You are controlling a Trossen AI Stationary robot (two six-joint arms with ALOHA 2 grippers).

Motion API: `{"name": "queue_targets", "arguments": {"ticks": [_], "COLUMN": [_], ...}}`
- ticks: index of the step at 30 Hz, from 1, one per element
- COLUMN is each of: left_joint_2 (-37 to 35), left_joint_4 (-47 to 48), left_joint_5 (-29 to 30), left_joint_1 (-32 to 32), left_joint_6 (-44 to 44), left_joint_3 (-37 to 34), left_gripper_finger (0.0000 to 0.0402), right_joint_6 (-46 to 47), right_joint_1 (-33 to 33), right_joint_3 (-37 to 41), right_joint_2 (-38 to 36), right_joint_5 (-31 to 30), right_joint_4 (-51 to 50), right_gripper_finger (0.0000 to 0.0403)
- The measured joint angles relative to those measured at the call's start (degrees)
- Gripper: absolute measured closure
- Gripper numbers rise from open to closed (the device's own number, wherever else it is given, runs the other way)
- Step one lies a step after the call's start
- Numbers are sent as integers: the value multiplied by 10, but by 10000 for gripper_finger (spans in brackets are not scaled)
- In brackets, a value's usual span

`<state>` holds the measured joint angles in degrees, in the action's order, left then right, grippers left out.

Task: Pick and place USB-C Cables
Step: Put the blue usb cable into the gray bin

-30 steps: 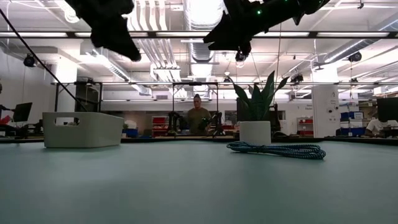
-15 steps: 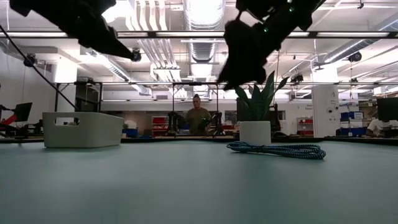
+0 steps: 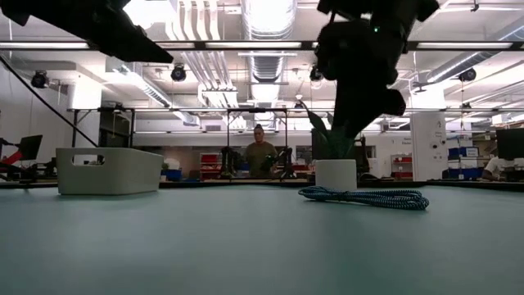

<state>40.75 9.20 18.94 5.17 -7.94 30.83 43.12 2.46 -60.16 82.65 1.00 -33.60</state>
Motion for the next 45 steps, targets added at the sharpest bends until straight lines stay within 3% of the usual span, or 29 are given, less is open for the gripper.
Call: {"name": "queue_targets", "arguments": {"ticks": [9, 26, 39, 45], "left_joint_2": [7, 8, 8, 8], "left_joint_4": [-3, -14, -14, -16], "left_joint_5": [0, 0, 0, 0], "left_joint_1": [0, 0, 0, 0], "left_joint_6": [16, 18, 17, 31], "left_joint_3": [-4, -3, -5, -5], "left_gripper_finger": [269, 269, 269, 269], "right_joint_6": [28, 5, 19, 28], "right_joint_1": [40, 60, 67, 69], "right_joint_3": [-83, -163, -158, -155], "right_joint_2": [26, 128, 162, 179], "right_joint_5": [-13, -22, -21, -24], "right_joint_4": [-72, -166, -170, -167], "right_gripper_finger": [259, 256, 164, 150]}}
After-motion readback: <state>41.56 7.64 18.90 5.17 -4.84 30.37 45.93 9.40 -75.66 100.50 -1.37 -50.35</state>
